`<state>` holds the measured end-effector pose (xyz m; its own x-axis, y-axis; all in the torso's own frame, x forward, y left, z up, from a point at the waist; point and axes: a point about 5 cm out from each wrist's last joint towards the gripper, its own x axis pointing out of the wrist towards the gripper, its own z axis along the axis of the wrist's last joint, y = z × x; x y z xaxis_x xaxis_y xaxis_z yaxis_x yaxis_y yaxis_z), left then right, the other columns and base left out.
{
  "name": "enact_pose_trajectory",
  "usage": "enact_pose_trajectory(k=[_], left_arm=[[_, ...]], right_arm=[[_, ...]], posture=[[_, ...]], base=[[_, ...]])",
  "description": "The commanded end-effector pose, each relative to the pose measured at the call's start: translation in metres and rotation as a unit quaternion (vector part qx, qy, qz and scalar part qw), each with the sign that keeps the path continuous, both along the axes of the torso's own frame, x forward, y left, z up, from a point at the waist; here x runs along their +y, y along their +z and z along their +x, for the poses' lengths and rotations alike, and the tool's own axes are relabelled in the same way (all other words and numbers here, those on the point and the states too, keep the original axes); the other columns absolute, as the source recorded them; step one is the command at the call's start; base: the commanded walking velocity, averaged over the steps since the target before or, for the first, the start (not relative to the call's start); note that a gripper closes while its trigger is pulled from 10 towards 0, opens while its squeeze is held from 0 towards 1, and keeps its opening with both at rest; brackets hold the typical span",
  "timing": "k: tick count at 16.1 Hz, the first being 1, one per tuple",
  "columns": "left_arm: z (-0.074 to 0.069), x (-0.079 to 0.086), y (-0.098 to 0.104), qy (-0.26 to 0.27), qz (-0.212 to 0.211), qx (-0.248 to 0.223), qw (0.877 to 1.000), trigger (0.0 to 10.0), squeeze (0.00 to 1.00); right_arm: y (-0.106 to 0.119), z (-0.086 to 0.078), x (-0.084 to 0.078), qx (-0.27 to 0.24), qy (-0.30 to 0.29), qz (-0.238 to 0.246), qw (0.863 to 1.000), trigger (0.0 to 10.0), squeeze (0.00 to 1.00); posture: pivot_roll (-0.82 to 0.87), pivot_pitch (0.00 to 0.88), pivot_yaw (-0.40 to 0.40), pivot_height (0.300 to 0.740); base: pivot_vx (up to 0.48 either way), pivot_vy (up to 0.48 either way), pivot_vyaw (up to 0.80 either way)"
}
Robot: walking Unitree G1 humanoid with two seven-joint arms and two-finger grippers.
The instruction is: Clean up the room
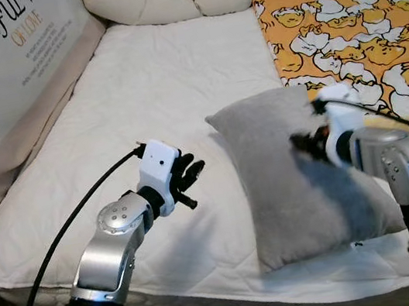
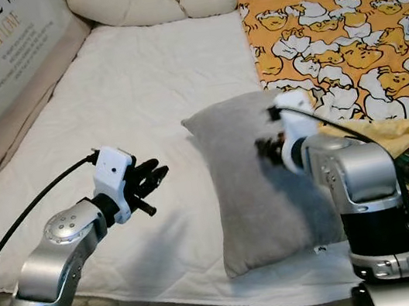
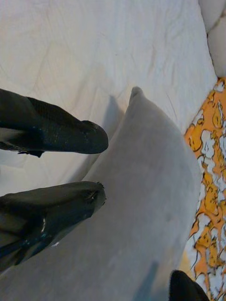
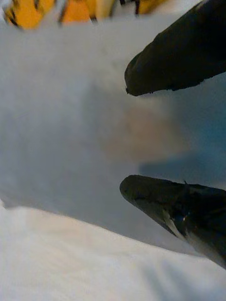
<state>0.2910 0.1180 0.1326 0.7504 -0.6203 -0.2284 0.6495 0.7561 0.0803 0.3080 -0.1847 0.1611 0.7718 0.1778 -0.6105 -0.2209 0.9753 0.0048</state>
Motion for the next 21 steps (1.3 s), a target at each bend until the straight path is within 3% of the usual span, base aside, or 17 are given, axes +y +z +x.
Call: enact_pose_trajectory(k=[1,2,3,7,8,9,21], left_arm=[[-0.004,-0.002,0.004,-0.020,0.004,-0.005,1.000,10.0,0.00],[-0.006,-0.002,0.005,-0.034,0.006,-0.004,0.999,10.0,0.00],[-0.010,-0.003,0.006,-0.052,0.008,-0.004,0.999,10.0,0.00],[-0.021,-0.004,0.010,-0.103,0.011,0.008,0.995,10.0,0.00],[-0.022,-0.004,0.010,-0.106,0.012,0.009,0.994,10.0,0.00],[-0.023,-0.004,0.010,-0.111,0.014,0.012,0.994,10.0,0.00],[-0.021,0.000,0.011,-0.101,0.021,0.010,0.995,10.0,0.00]], right_arm=[[-0.007,-0.004,0.001,0.036,0.018,-0.004,0.999,10.0,1.00],[-0.015,-0.005,0.002,0.061,0.024,-0.012,0.998,10.0,1.00],[-0.027,-0.006,0.001,0.085,0.028,-0.021,0.996,10.0,0.00],[-0.053,-0.008,-0.011,0.131,-0.001,-0.046,0.990,10.0,0.00],[-0.055,-0.008,-0.012,0.135,-0.001,-0.043,0.990,9.3,0.00],[-0.060,-0.008,-0.011,0.141,0.000,-0.037,0.989,0.0,0.00],[-0.069,-0.002,-0.003,0.128,-0.002,-0.009,0.992,0.0,0.00]], posture=[[-0.04,0.000,0.004,0.740],[-0.04,0.000,0.004,0.740],[-0.03,0.000,0.002,0.740],[-0.03,0.000,0.001,0.740],[-0.03,0.000,0.002,0.740],[-0.02,0.000,0.003,0.740],[-0.01,0.000,-0.009,0.740]], base=[[0.000,0.000,0.00],[0.000,0.000,0.00],[0.000,0.000,0.00],[0.000,0.000,0.00],[0.000,0.000,0.00],[0.000,0.000,0.00],[0.000,0.000,0.00]])
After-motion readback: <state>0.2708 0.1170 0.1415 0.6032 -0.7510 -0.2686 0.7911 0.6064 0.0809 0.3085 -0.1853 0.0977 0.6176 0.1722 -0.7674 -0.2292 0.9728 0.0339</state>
